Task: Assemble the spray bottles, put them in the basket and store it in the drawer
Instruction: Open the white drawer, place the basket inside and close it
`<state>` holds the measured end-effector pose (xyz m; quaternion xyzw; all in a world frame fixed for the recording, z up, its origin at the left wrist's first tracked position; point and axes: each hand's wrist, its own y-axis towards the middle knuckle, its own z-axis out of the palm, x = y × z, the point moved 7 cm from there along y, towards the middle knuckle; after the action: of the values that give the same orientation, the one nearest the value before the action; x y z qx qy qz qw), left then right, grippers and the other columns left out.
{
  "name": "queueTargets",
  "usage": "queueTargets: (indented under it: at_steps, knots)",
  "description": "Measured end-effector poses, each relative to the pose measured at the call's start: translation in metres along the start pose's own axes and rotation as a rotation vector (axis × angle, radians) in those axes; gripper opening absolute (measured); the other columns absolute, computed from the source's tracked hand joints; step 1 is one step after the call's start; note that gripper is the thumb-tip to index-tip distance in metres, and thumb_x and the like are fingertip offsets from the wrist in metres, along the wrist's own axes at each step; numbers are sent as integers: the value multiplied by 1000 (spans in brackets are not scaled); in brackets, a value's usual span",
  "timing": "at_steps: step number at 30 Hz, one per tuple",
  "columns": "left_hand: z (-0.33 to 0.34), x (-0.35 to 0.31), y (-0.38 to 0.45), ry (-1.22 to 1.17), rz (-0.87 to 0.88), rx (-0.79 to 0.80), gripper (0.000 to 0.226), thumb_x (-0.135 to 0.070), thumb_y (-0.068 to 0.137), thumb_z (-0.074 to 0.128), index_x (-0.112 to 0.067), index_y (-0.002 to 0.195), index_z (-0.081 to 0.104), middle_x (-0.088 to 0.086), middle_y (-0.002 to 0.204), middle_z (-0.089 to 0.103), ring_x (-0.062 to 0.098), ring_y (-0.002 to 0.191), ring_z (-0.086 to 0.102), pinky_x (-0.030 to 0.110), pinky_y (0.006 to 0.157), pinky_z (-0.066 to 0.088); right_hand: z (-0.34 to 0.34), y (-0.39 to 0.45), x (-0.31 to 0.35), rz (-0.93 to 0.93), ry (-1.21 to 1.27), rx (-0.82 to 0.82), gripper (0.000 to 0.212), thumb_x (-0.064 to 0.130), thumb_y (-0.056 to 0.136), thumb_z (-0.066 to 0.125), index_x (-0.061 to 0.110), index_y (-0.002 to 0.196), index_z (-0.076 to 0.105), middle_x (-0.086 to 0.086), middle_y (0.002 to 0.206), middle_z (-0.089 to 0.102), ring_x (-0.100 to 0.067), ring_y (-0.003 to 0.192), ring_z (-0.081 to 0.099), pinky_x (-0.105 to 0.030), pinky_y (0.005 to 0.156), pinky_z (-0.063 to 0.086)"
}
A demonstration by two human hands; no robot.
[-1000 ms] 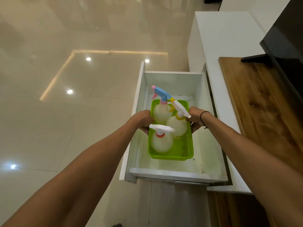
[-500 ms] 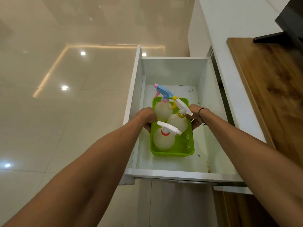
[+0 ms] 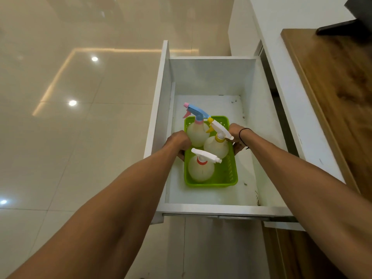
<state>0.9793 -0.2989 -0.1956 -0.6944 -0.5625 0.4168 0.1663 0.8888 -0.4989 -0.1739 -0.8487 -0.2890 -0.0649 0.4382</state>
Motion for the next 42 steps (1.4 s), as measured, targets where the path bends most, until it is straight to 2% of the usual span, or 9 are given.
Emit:
queueTargets:
  at_steps: [8,12,15,20,27,31,34,36,42]
  knots:
    - [-35,-8,-34,220,63,-281,18,-10,98,70,-10,101,52,6,79,53,20,61,57,30,52,46,-9,-23,-14,73,127,-42,26,13,105,52,-12,107,55,-33,96,72,-48,89,76,-61,78,64]
    - [-67,-28,-75,264,137,-344,26,-5,89,78,-8,106,58,9,93,62,26,84,66,40,80,61,-36,-51,-15,62,206,-126,26,2,103,40,-6,124,53,-28,102,68,-32,69,60,-43,77,59]
    - [-91,-40,-115,174,227,-497,12,-11,94,66,-5,104,69,14,100,74,30,87,72,42,81,62,-60,-79,-8,22,207,-224,24,-7,95,39,3,105,58,-22,95,55,-22,61,42,-36,65,45]
    - [-119,-5,-181,-30,203,-738,30,-32,92,69,-15,117,68,9,112,71,32,101,68,37,77,52,-79,-137,29,-103,88,-353,29,14,95,53,4,122,59,-21,127,59,-42,106,67,-48,88,62]
    - [-56,47,-198,-583,116,-178,99,-6,97,64,-24,168,-3,15,168,29,38,148,42,53,121,40,-28,-200,109,-356,116,-287,39,38,95,64,9,121,63,-17,121,68,-37,108,67,-43,90,56]
    - [-41,58,-210,-662,78,-63,72,11,90,46,-4,158,28,22,146,54,39,132,57,58,111,50,12,-217,140,-397,82,-176,33,34,93,63,5,110,64,-12,116,69,-32,99,72,-38,77,61]
    - [-22,57,-225,-543,40,-12,72,6,94,43,-7,160,18,16,143,51,38,130,53,54,111,50,31,-222,138,-329,64,-100,29,33,94,63,8,108,60,-14,105,66,-28,68,71,-23,45,45]
    - [-10,50,-229,-518,46,34,75,3,96,43,-13,163,11,15,141,50,39,128,53,54,108,52,34,-222,131,-306,55,-99,35,28,93,65,4,119,63,-15,115,69,-30,77,75,-22,43,46]
    - [10,21,-235,-490,34,191,79,-12,106,55,-31,165,6,11,145,49,38,126,57,59,92,60,25,-223,104,-276,-91,-228,36,16,95,64,8,130,58,-18,128,64,-37,111,69,-40,86,62]
